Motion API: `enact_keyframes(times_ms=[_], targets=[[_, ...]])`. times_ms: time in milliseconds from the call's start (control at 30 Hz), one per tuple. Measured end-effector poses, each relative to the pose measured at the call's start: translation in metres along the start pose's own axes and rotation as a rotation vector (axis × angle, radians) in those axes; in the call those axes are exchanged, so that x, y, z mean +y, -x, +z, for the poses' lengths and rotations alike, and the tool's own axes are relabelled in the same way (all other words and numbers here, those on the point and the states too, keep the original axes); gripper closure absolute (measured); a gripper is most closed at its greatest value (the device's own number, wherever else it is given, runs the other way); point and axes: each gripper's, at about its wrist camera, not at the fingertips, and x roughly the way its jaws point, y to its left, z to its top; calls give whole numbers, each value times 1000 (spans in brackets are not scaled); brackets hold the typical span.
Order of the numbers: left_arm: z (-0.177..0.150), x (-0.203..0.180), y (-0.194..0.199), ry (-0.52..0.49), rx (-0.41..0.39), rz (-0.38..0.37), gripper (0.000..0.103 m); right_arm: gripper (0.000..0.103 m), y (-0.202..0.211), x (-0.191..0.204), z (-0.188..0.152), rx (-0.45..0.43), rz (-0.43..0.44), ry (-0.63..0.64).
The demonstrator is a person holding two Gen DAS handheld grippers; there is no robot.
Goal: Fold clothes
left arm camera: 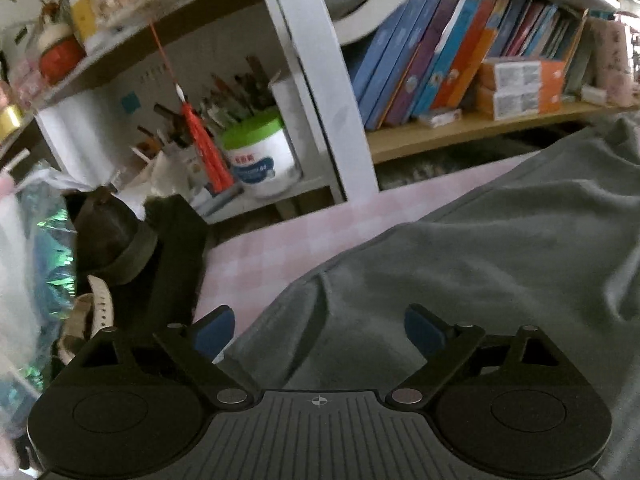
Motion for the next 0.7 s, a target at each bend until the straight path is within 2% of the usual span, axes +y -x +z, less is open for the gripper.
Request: enact_keyframes(times_ms=[133, 200, 267, 300, 500, 633, 700], targets=[[2, 14, -18, 56, 14, -3, 13, 32, -34, -17, 12, 52, -27, -23], [2, 20, -25, 70, 19, 24, 24, 45, -53, -23, 14, 80, -35, -11], [2, 25, -32, 63, 27, 57, 41, 49, -67, -28, 14, 104, -49, -5], [1, 27, -34, 61, 35, 60, 44, 49, -74, -32, 14, 111, -57, 0], [0, 43, -42, 60, 50, 18, 45, 49, -103, -64, 12, 128, -83, -24], [1, 51, -53, 85, 62, -28, 45, 48, -111, -83, 7, 124, -54, -88], [2, 49, -60, 65, 74, -36, 45, 48, -115, -86, 6, 124, -38, -96]])
